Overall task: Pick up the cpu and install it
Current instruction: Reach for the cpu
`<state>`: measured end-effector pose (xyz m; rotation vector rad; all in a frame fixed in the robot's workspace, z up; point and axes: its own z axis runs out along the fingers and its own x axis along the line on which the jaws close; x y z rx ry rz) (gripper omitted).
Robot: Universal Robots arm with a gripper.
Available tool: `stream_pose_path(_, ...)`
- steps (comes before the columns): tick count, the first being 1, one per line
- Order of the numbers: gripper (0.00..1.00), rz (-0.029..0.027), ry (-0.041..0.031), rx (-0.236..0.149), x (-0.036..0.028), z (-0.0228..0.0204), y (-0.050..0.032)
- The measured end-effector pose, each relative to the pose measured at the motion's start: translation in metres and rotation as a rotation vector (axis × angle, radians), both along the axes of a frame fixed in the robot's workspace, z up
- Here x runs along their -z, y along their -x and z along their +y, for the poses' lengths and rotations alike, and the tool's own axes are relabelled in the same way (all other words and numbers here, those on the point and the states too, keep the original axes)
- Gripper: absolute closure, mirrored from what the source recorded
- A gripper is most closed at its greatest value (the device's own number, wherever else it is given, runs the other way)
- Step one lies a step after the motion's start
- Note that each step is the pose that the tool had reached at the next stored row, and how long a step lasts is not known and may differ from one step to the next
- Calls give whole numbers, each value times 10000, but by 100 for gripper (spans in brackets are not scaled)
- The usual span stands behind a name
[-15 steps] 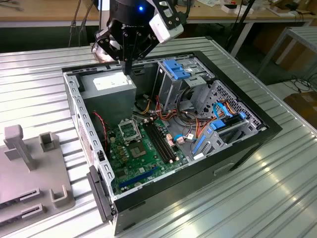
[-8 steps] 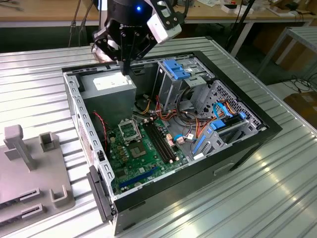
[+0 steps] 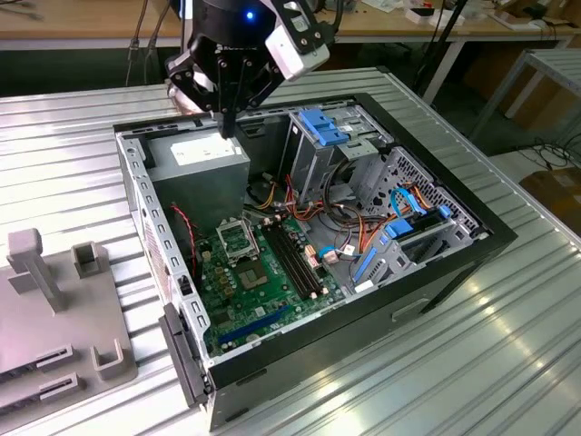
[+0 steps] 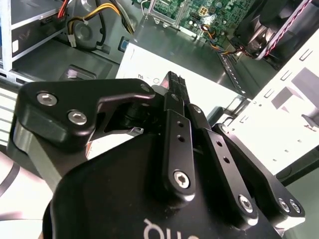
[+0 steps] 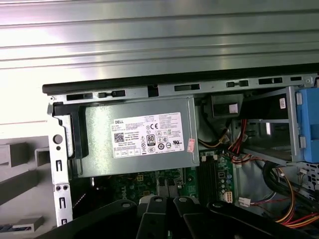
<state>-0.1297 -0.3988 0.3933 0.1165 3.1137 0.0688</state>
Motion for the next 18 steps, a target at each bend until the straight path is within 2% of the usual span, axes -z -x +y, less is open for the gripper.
stream_pose_path(18,89,9,0,0,2,0,44)
